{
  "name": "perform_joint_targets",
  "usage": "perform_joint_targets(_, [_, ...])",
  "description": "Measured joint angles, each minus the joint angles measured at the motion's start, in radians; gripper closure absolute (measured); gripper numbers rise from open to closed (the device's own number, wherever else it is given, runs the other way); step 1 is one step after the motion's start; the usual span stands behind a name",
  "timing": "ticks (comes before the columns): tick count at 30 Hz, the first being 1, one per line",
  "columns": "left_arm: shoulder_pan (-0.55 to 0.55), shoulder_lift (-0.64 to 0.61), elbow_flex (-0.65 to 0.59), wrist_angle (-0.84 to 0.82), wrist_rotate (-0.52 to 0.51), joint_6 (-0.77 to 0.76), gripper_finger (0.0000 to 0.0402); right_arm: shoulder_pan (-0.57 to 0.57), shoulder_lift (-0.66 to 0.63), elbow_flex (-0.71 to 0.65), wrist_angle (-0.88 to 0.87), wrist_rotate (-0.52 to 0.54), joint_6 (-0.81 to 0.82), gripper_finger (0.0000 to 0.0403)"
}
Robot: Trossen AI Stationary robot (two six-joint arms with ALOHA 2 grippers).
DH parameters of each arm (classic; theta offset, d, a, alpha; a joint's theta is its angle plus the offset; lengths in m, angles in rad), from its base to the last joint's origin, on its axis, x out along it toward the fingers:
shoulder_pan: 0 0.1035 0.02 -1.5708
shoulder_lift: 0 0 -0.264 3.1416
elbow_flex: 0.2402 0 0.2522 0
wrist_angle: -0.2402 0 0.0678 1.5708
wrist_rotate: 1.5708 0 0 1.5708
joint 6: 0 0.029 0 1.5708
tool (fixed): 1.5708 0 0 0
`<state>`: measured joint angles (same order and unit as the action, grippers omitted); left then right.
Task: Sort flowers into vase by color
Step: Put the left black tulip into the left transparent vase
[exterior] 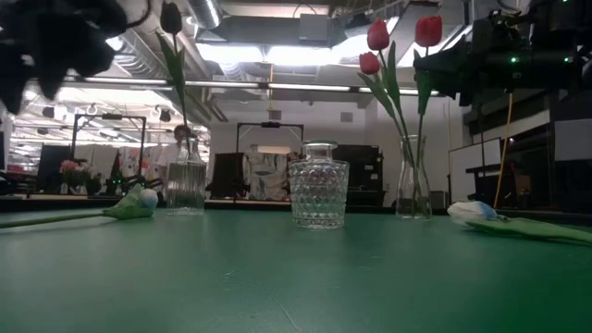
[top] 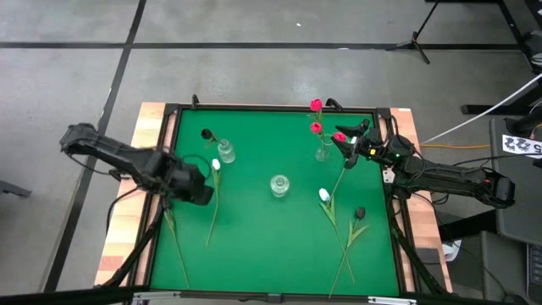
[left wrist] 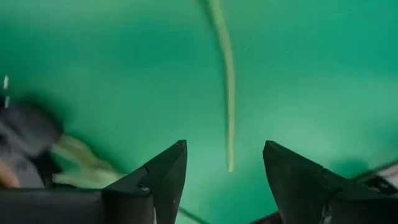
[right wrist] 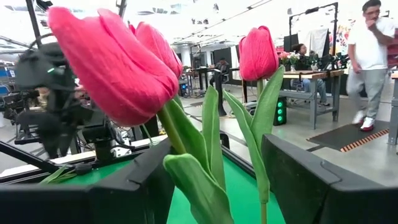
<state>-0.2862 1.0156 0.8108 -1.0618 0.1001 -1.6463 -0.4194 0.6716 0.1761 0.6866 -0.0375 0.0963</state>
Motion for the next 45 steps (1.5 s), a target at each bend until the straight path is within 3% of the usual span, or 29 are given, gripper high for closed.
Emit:
perform_joint_targets(9, [-0.29, 0.194, -0.002, 0.047, 0.016, -0.392, 0.0213, 0.0, 0.0, 0.0, -0.002, -0.008, 0.001, 0.0174])
perform_joint_targets(17, [-0.463, 0.293, -0.002, 0.121, 0.065, -0.682, 0.0214, 0.0, 0.0, 0.0, -0.003, -0.008, 0.001, 0.0174])
perform_joint_targets(21, [-0.501, 0.337, -0.002, 0.139, 0.161, -0.716, 0.0214, 0.0, 0.0, 0.0, -0.004, -0.008, 0.002, 0.0174])
perform_joint_targets(45, [-0.57, 0.52, -0.002, 0.197, 0.154, -0.769, 0.0214, 0.0, 0.0, 0.0, -0.007, -0.018, 0.003, 0.0174])
